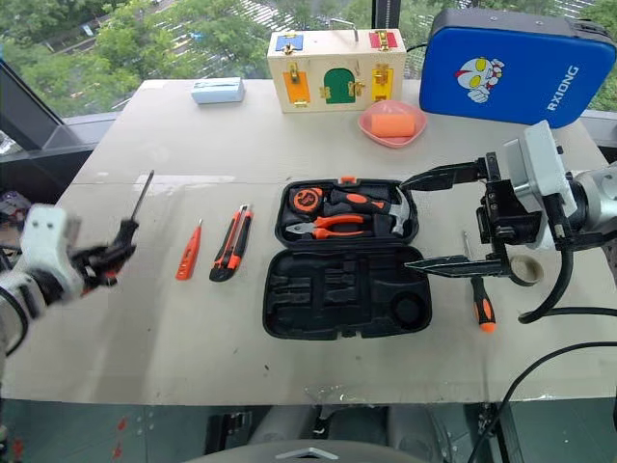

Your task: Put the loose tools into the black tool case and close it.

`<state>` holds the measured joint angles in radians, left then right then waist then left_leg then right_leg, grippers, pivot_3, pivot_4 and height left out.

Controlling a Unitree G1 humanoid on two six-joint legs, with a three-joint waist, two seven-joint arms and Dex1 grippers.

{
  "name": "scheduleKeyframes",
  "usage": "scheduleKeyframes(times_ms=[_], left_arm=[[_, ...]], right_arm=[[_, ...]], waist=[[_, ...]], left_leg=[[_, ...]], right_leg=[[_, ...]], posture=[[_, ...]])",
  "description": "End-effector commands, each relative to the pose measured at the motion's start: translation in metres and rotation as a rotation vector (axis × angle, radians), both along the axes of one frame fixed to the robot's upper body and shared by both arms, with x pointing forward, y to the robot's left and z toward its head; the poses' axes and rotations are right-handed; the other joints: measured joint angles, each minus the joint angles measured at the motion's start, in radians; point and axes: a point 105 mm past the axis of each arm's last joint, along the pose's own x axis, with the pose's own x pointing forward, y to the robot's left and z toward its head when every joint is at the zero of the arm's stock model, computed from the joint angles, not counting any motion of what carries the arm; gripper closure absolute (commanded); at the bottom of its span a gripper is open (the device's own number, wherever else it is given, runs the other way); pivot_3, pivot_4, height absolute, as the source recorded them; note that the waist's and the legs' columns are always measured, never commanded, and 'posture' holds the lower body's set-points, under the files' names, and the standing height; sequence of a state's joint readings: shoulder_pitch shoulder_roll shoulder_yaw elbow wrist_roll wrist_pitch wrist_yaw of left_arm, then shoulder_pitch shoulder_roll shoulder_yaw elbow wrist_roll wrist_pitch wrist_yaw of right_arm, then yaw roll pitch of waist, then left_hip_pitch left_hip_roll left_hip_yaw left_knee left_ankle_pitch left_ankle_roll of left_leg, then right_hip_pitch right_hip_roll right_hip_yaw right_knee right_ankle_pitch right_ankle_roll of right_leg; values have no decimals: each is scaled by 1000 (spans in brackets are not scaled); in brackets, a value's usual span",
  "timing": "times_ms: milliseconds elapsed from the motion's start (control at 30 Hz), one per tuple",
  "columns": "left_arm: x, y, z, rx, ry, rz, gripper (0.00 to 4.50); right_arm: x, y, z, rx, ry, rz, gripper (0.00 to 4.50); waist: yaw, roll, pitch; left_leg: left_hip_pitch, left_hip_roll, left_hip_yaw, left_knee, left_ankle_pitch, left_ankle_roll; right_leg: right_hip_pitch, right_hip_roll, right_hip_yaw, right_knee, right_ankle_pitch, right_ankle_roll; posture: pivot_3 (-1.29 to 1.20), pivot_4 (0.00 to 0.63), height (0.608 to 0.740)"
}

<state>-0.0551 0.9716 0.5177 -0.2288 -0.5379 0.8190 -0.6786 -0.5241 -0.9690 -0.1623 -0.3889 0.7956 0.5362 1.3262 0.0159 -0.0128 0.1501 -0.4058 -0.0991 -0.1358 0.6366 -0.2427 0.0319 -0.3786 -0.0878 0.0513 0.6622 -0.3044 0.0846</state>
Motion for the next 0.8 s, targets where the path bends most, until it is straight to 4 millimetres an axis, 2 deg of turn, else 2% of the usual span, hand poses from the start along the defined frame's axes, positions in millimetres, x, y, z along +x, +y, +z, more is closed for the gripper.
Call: scheduleKeyframes(times_ms=[33,67,167,300,533,800], left_arm=[[-12,-86,26,150,-46,-551,3380],[-15,-103,21,196,-25,-661,3380],[-21,-135,7,250,34,-889,3380],[-13,-161,-12,305,86,-1062,3380],[28,-178,-37,469,79,-1099,3380],[34,-196,-44,456,66,-1148,3380]], right_arm=[[-7,-1,-7,-60,-13,13,0],[-8,-2,-11,-76,-10,7,0],[-12,-8,-22,-123,6,-4,0],[-15,-14,-29,-135,18,-39,0],[-18,-16,-35,-119,11,-112,0],[-17,-20,-39,-107,10,-161,0]], waist=[[3,0,0],[3,1,0],[-6,3,0],[-24,3,1],[-26,2,1],[-25,1,1]], left_leg=[[-2,-1,0,1,0,0],[-2,-1,-1,1,0,0],[-4,-1,0,1,0,0],[-9,1,0,1,0,0],[-10,0,0,8,0,0],[-11,0,-1,15,0,0]], right_leg=[[0,-1,-1,-1,0,0],[-1,-2,-3,-2,0,0],[-2,-3,-6,-1,0,0],[-9,0,-5,2,0,0],[-8,1,-6,5,0,0],[-8,1,-6,12,0,0]], posture=[[0,150,735],[0,150,735],[0,150,735],[0,150,735],[0,150,735],[0,150,735]])
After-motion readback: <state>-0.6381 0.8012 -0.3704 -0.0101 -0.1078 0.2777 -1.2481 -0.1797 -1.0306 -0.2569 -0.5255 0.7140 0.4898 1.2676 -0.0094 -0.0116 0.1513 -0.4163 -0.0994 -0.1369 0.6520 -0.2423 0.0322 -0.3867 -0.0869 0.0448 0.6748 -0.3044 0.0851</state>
